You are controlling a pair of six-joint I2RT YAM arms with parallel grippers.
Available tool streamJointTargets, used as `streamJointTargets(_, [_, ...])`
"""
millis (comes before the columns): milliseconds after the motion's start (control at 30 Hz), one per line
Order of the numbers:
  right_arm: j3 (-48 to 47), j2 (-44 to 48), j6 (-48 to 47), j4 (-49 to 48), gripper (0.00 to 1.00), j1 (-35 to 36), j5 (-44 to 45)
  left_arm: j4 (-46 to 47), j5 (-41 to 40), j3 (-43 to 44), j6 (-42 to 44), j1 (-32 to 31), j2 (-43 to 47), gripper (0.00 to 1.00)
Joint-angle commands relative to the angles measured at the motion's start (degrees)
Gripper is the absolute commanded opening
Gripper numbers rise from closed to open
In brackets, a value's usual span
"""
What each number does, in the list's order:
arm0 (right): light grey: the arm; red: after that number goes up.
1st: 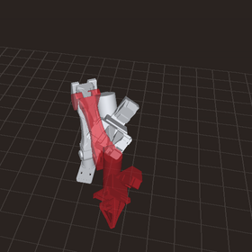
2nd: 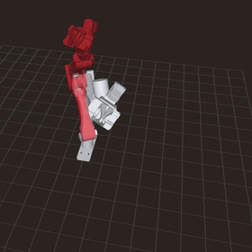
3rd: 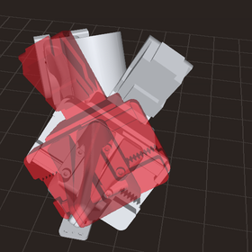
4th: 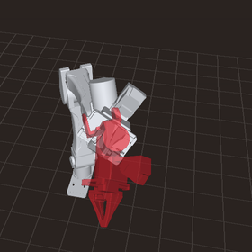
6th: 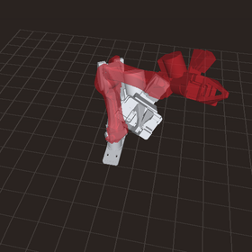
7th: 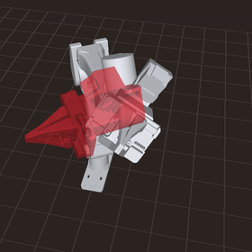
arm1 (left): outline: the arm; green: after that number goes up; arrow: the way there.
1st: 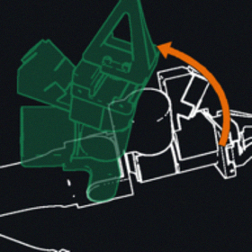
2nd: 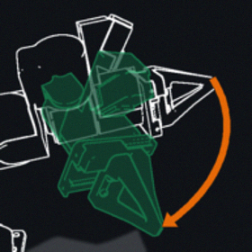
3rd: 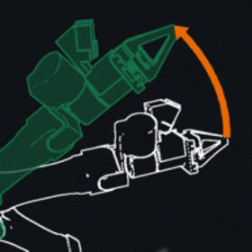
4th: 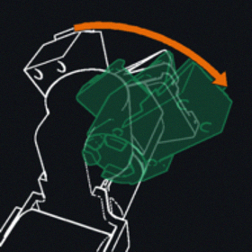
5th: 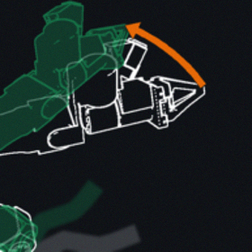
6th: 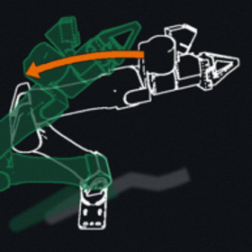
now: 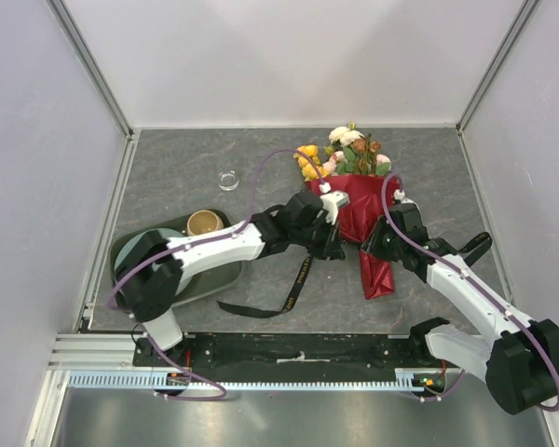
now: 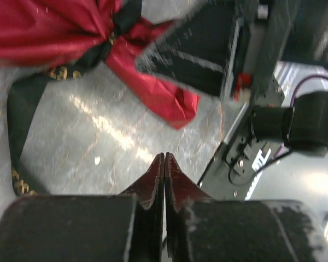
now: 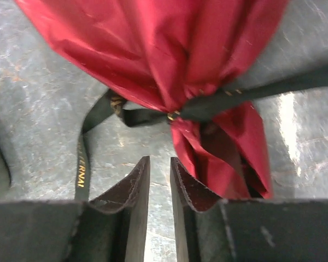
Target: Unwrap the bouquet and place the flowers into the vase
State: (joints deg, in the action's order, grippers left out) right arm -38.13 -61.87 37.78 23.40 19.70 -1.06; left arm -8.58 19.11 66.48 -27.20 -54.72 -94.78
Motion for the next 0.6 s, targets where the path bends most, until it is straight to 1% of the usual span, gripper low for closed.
streamJointTargets(0, [4.2,6.3,3.5,-3.5,0.25,0.0,6.8,8.4,-0.1,6.2,-2.9,0.0,-5.8,0.02])
streamJointTargets(33, [4.9,7.1,4.4,-4.0,0.25,0.0,7.3,8.4,-0.2,7.0,-3.1,0.1,-8.5,0.03])
streamJointTargets(67, [6.4,7.7,5.5,-4.4,0.24,0.0,7.6,8.4,0.0,9.2,-3.1,0.1,-10.2,0.08])
streamJointTargets(100, [7.2,8.5,6.0,-5.5,0.24,-0.1,8.0,8.4,0.0,10.2,-3.4,0.1,-11.6,0.1])
streamJointTargets(200, [8.5,9.1,5.2,-4.3,0.22,-0.1,13.5,8.3,1.1,13.8,-4.3,-0.2,-16.4,0.18])
streamJointTargets(233, [8.3,9.3,4.5,-3.5,0.21,-0.3,16.7,8.4,1.3,14.5,-4.7,-0.3,-17.6,0.2])
streamJointTargets(267, [8.3,9.7,3.7,-3.3,0.19,-0.3,17.6,8.4,1.2,16.0,-5.0,-0.4,-19.2,0.23])
streamJointTargets(367, [9.6,11.8,2.3,-4.8,0.11,-0.3,16.2,8.3,-0.7,18.2,-5.0,-0.5,-22.3,0.28])
streamJointTargets(467, [10.5,11.7,2.2,-5.3,0.11,-0.3,13.5,7.5,-1.6,21.2,-4.6,-0.5,-25.4,0.29])
streamJointTargets(567, [11.3,11.8,2.6,-5.6,0.11,-0.2,13.7,5.8,-2.5,25.0,-3.9,-0.5,-27.9,0.29])
